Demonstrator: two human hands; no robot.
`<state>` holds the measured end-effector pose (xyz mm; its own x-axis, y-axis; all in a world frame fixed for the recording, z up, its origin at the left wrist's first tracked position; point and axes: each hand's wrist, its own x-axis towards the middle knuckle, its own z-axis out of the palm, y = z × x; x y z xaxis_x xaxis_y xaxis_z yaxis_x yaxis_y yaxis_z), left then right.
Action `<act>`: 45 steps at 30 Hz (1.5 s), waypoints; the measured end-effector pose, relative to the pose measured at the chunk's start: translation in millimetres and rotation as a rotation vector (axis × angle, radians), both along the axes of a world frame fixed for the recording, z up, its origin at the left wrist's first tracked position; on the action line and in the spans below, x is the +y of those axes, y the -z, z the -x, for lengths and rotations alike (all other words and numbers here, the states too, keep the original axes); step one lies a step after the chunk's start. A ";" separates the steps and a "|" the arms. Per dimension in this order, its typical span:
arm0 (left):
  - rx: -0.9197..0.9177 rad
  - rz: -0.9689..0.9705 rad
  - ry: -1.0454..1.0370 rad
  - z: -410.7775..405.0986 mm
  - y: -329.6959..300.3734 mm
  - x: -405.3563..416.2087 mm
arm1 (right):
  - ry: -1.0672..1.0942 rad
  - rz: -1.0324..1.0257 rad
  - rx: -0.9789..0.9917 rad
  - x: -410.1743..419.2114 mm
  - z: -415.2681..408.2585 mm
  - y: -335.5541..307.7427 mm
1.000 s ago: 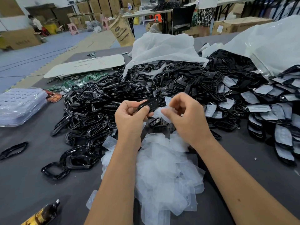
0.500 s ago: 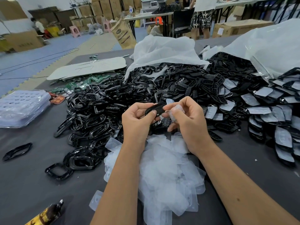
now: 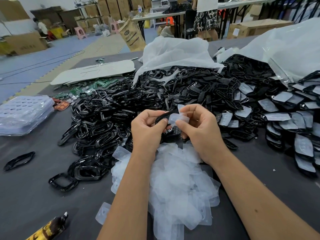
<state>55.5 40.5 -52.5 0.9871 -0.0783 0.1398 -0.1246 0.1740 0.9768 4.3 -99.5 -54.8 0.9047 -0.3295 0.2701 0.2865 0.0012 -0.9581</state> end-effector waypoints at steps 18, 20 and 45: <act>0.030 -0.060 -0.050 4.0 -3.6 -2.3 | -0.028 -0.190 0.036 -1.7 -6.3 0.4; 0.026 -0.065 -0.047 4.5 -3.6 -2.1 | -0.035 -0.203 0.043 -3.2 -7.4 0.3; 0.070 0.001 0.091 1.5 -4.4 0.8 | 0.162 -0.014 0.005 1.4 -6.2 5.7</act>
